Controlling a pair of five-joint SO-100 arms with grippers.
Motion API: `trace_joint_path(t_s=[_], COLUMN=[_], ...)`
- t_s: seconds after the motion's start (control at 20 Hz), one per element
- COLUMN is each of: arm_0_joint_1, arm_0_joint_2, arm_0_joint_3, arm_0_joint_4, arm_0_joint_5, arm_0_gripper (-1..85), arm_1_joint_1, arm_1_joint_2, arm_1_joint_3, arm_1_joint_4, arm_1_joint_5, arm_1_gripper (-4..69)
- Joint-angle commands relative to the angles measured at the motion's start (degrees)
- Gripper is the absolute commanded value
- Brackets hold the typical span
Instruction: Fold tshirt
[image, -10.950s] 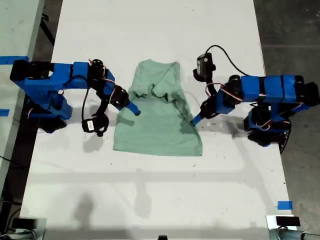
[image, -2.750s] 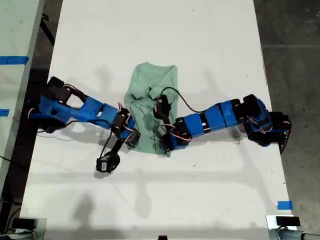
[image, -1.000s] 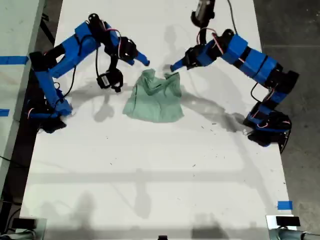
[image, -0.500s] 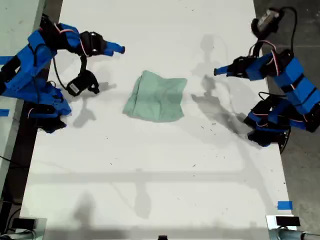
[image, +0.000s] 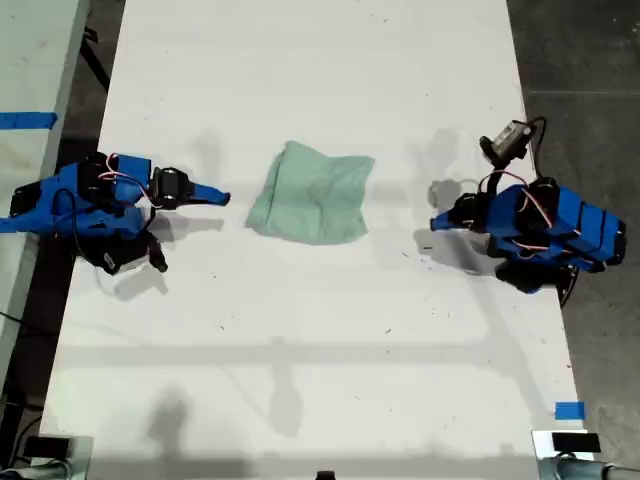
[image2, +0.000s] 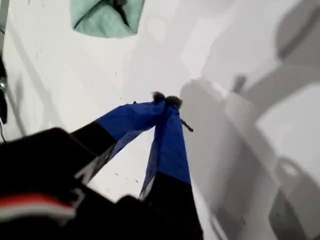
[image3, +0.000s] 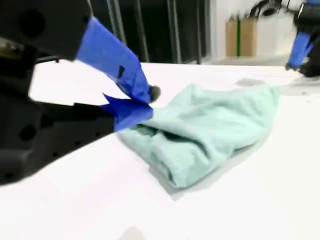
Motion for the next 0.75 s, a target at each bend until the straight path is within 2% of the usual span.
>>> trace_joint_path(t_s=[0.0,0.05,0.1,0.15,0.7], arm_0_joint_1=[-1.2,-2.0,-2.5,-2.9,-3.5], arm_0_joint_2=[5.7,5.6,5.7,5.7,5.7], arm_0_joint_3=[1.0,1.2,1.0,1.1,1.1], arm_0_joint_4=[8.1,9.7,9.8,9.8,9.8], arm_0_joint_5=[-4.6,-3.9,-4.2,-4.0,-3.9], arm_0_gripper=[12.4,12.3,12.3,12.3,12.3], arm_1_joint_1=[-0.4,0.0,0.0,-0.2,-0.6], arm_1_joint_2=[0.3,0.3,0.3,0.3,0.3], arm_1_joint_3=[0.1,0.1,0.1,-0.2,-0.3], arm_1_joint_4=[0.3,0.3,0.3,0.9,1.1], arm_1_joint_5=[-1.4,-12.0,-26.4,-33.0,-31.9], arm_1_gripper=[-0.2,-0.2,-0.2,-0.4,-0.3])
